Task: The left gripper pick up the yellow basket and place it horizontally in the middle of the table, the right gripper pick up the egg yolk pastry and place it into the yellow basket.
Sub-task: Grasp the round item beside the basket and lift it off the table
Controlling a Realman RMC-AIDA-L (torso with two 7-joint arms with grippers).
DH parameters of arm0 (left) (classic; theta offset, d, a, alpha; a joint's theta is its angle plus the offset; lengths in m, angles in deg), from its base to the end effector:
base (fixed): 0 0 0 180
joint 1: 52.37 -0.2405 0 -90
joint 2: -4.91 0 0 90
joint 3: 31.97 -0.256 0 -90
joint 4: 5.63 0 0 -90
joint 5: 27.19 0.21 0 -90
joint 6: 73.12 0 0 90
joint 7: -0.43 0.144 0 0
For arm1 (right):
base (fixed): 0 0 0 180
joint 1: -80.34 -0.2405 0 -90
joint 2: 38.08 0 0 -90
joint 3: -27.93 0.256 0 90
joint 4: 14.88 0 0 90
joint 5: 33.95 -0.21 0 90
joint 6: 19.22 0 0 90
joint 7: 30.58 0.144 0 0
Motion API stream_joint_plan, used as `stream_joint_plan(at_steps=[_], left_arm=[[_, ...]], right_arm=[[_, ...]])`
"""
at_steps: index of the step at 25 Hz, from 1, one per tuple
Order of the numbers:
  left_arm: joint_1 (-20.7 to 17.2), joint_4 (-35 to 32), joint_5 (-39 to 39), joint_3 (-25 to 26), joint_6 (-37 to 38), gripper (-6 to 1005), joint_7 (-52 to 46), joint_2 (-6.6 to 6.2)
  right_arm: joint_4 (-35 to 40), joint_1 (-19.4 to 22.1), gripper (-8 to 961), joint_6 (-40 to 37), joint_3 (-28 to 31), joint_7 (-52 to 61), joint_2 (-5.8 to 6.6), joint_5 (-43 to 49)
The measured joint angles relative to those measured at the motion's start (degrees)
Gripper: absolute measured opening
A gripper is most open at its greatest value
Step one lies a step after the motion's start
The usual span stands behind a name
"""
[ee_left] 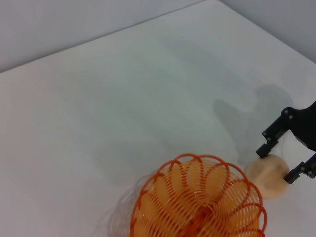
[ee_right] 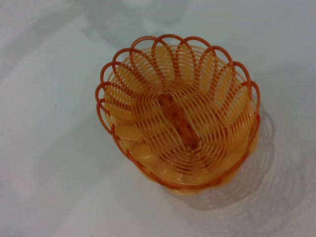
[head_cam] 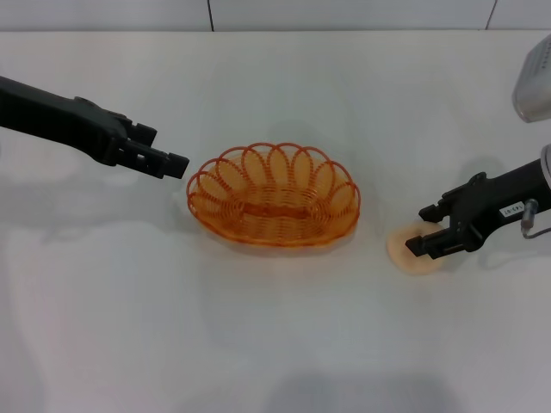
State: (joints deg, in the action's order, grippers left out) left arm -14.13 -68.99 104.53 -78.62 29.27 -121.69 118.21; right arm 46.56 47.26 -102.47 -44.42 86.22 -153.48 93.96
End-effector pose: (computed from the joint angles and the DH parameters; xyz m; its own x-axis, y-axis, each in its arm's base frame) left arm -0.2067 0.3640 0.0787 0.7819 0.6115 0.1212 0.6233 -0.7701 -0.1357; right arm 0.2123 0.3580 -0.0030 0.8917 -0.4503 0.0461 -0.4343 -0.8798 -0.1933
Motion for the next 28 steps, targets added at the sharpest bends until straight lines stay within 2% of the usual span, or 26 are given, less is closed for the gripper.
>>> stream_joint_plan(at_steps=[3,9,20,22,28], left_arm=[[-0.4,0.0,-0.4,0.0,-0.2,886,0.0,-0.07],[-0.6,0.1,-0.4,0.0,-0.8,886,0.0,-0.1],[-0.6,0.2,-0.4,0.0,-1.5,886,0.0,-0.11],[-0.6,0.3,-0.4,0.0,-1.8,886,0.0,-0.11],[-1.1,0.4,-0.4,0.0,-2.8,886,-0.2,-0.11]], right_arm=[[0.4,-0.2,613,-0.1,-0.2,0.2,0.06,0.1],[0.8,-0.6,527,-0.5,-0.4,0.9,0.07,2.5],[2.4,-0.6,305,-0.3,-0.1,2.9,0.01,3.7],[2.7,-0.7,222,-0.5,-0.1,3.5,0.05,3.8],[5.1,-0.8,174,-1.3,-0.3,4.5,0.09,3.9]])
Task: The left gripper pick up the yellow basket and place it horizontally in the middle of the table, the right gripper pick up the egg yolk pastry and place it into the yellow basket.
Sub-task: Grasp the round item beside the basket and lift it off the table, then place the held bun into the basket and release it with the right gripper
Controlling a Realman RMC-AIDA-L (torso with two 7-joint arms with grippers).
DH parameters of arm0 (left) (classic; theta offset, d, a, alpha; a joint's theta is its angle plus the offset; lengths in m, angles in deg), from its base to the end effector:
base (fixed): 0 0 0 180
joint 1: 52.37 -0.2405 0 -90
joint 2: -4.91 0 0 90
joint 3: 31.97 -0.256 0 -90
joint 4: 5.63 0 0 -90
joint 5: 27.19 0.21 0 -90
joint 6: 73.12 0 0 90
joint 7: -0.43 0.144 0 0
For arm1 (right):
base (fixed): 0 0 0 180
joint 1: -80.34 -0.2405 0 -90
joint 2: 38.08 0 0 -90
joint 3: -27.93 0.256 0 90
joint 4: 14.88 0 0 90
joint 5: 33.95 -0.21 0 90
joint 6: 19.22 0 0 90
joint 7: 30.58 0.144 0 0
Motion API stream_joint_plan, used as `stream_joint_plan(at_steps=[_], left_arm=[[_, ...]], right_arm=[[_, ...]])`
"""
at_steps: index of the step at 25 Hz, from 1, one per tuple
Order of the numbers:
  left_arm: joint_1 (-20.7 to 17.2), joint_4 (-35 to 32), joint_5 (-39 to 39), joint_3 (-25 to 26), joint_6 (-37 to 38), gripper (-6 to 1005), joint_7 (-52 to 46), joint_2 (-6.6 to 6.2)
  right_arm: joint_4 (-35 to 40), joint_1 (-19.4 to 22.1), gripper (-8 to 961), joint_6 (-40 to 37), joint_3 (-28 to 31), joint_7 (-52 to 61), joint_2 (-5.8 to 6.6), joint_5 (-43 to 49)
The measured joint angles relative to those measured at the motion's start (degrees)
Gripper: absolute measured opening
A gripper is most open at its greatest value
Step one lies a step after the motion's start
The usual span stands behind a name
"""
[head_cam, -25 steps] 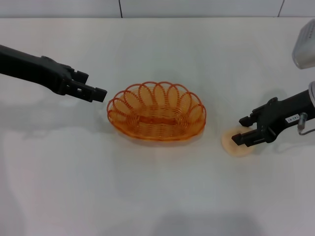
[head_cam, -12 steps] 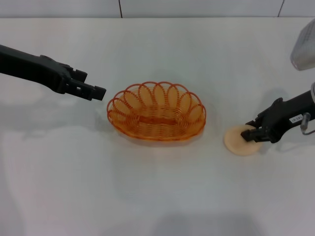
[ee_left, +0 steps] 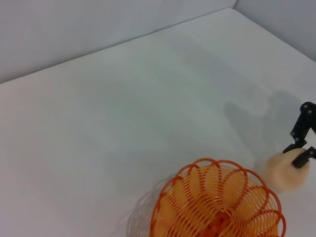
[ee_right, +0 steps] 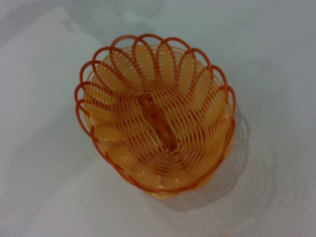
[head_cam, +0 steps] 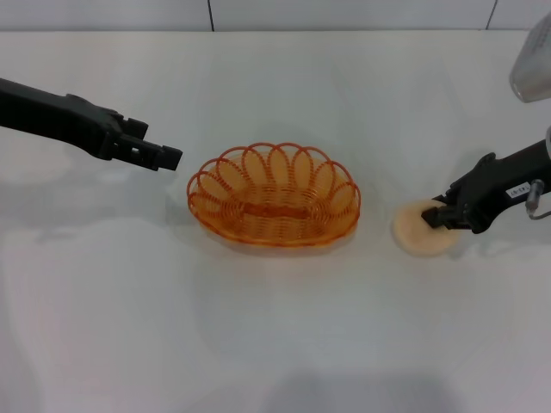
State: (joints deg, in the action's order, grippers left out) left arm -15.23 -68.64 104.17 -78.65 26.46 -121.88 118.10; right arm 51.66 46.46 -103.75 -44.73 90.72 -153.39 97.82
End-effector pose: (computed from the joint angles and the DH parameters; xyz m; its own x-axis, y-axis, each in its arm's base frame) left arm -0.2146 0.3667 0.0799 0.7660 0.6250 0.1506 0.6428 -0.7469 -0.1702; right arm 0.1994 0.3646 0.0083 0.8917 -0.4446 0.0847 -0.4129 -0.8758 -0.2501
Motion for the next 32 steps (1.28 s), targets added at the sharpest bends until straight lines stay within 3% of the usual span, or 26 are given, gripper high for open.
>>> stream_joint_plan(at_steps=[10,15,32], left_arm=[[-0.4,0.0,0.1,0.0,-1.0,886,0.2,-0.06],[-0.4,0.0,0.3,0.0,-1.0,886,0.2,-0.09],[-0.7,-0.2,-0.1,0.0,-1.5,886,0.1,0.38]], right_arm=[[11.9,0.6,101,-5.7,0.4,4.9,0.07,-0.2],[13.5,-1.0,61,-6.2,-0.7,6.3,-0.22,-0.8],[10.4,-3.4,44,8.3,-14.4,4.3,-0.48,-6.5]])
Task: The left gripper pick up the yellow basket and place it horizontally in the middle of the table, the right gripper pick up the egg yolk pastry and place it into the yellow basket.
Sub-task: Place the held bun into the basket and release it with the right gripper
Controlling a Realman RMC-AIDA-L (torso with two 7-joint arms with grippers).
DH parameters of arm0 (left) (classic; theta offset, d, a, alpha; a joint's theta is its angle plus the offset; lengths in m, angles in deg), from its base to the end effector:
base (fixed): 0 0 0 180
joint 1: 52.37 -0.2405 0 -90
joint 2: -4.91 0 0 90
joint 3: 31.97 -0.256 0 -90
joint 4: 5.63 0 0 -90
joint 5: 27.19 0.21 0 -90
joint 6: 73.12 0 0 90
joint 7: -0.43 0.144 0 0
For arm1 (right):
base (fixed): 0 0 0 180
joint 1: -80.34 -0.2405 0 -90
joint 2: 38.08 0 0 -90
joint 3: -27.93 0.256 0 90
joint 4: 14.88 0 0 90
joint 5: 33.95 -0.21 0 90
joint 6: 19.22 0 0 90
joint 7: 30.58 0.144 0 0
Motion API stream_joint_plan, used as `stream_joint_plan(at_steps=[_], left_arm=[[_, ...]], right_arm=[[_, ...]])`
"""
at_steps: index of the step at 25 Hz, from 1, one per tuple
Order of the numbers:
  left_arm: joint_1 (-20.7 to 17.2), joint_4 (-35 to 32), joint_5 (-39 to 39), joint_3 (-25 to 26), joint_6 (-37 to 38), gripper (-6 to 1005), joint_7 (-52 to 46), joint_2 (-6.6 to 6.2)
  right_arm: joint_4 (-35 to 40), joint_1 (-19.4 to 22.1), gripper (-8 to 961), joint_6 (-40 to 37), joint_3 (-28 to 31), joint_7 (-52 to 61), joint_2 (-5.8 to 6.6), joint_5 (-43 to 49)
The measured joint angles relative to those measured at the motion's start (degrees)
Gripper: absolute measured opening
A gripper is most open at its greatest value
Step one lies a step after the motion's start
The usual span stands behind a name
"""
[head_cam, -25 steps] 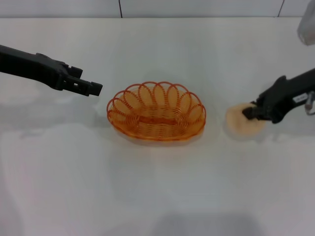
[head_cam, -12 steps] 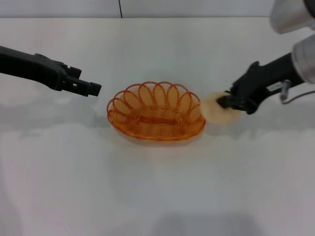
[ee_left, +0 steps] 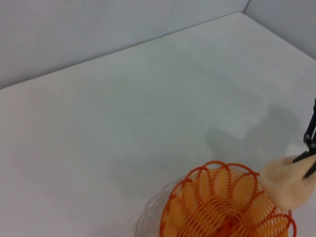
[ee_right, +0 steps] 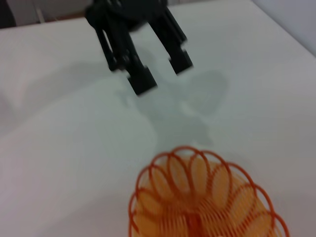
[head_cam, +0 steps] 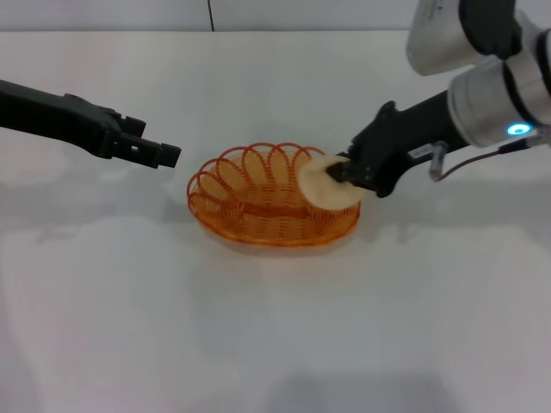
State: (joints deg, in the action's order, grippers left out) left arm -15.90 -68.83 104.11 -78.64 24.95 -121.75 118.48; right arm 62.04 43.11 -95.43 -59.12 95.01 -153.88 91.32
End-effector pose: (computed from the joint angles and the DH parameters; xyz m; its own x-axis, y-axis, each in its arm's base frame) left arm -0.2180 0.3674 0.0788 0.7608 0.6272 0.1667 0.6489 -0.7373 -0.1877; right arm 0.1076 0.3647 -0.0217 0.9838 -0.1772 0.0273 -0.1653 -0.9555 -0.2445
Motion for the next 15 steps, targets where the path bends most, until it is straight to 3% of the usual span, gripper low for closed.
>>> stream_joint_plan(at_steps=[15], left_arm=[[-0.1,0.2,-0.6,0.0,-0.6,886,-0.1,0.06]], right_arm=[[-7.0,-3.6,43,9.0,-6.1,-1.2,-0.13,-2.5]])
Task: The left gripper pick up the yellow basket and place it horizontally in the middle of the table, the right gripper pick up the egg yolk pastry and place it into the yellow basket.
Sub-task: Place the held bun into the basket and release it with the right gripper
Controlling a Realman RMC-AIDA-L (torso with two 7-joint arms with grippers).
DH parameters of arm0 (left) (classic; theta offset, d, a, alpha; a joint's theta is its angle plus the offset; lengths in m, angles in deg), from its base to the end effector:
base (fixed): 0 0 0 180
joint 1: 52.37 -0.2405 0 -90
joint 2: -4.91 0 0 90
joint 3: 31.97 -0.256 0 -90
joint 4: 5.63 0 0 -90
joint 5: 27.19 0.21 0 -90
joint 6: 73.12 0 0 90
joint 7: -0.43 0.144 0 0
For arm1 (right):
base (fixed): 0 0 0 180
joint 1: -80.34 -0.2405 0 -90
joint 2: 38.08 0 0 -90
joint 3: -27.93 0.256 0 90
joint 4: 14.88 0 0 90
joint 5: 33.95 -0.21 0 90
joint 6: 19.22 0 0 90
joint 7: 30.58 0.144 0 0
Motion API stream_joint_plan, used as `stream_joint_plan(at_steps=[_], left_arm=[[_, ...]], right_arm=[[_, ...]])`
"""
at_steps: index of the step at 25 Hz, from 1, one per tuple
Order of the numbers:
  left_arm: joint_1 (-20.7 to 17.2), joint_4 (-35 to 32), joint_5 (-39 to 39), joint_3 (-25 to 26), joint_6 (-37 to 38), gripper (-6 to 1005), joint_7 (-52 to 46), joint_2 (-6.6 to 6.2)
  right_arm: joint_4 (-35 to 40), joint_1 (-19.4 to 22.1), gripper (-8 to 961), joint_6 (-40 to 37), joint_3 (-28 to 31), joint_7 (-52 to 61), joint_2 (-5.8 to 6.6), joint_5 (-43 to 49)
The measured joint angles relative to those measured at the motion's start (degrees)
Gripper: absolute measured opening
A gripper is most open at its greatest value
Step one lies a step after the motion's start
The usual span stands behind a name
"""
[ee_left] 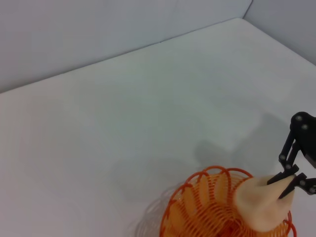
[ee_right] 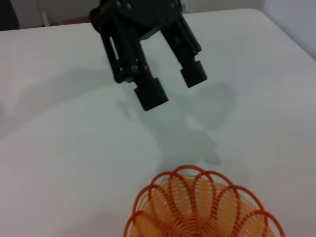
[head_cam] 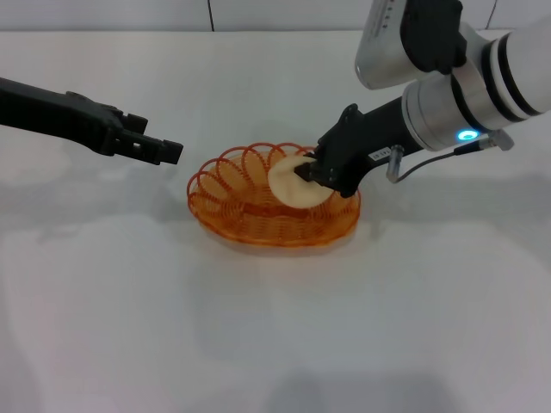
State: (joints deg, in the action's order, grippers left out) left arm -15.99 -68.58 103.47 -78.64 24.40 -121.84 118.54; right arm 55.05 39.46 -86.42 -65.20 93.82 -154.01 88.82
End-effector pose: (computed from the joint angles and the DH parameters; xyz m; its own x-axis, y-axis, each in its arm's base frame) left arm -0.2177 0.3683 0.0781 0.7574 0.6275 0.1805 0.6528 -0.7344 -0.1857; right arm 0.0980 0.3739 -0.0521 0.9903 -0.1380 0.0180 -0.1293 -0.9601 -0.2479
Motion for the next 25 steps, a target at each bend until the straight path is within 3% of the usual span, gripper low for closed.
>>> stream_joint_plan(at_steps=[18,25], left_arm=[[-0.2,0.0,0.0,0.0,-0.7,886,-0.2,0.0],[-0.2,0.0,0.2,0.0,-1.0,886,-0.3,0.0]], right_arm=[[-0.1,-0.2,97,1.3,-0.5,-1.7,0.11,-2.0],[0.2,0.1,277,0.6,-0.4,-4.5,0.17,-4.4]])
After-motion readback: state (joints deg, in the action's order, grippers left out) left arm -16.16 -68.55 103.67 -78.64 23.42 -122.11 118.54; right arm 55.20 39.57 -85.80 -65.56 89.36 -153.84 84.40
